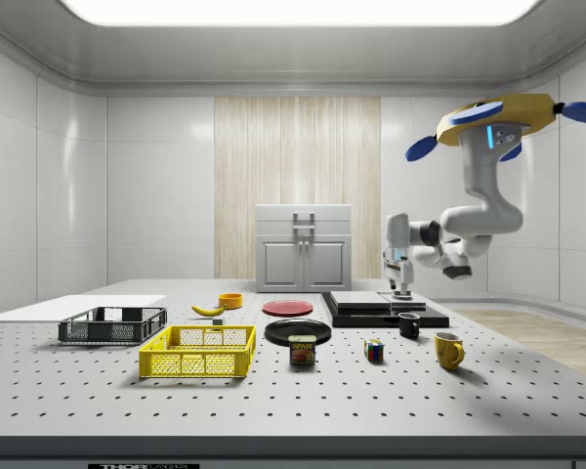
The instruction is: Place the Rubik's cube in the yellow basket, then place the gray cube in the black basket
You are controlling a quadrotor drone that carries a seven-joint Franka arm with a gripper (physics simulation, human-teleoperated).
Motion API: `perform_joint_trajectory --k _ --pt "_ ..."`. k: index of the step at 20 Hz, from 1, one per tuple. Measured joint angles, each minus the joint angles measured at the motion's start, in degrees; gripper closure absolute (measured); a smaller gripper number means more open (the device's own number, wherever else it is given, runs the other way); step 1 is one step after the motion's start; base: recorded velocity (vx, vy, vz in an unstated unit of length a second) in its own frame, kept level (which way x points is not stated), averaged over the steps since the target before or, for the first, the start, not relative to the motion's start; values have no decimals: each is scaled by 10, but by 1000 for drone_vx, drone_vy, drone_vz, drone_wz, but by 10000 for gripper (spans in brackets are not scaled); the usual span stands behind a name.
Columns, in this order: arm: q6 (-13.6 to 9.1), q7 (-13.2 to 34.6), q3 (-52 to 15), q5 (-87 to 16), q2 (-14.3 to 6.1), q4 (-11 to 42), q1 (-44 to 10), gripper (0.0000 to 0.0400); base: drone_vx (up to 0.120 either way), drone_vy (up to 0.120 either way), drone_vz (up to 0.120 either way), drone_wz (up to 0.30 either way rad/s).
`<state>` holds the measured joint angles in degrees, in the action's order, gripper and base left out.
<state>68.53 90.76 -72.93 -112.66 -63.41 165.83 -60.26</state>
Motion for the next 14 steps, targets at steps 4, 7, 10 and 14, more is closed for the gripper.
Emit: perform_joint_trajectory --k 4,7,10,14 --pt "10 5 -5 6 -12 -1 -6 0 120 0 -120 0" --pt "18 9 -8 11 -21 -1 -10 0 120 -93 -120 0" --pt "25 12 -11 15 -30 -2 -13 0 53 -53 -120 0" --pt "36 15 -15 21 -41 -3 -17 0 0 0 -120 0"
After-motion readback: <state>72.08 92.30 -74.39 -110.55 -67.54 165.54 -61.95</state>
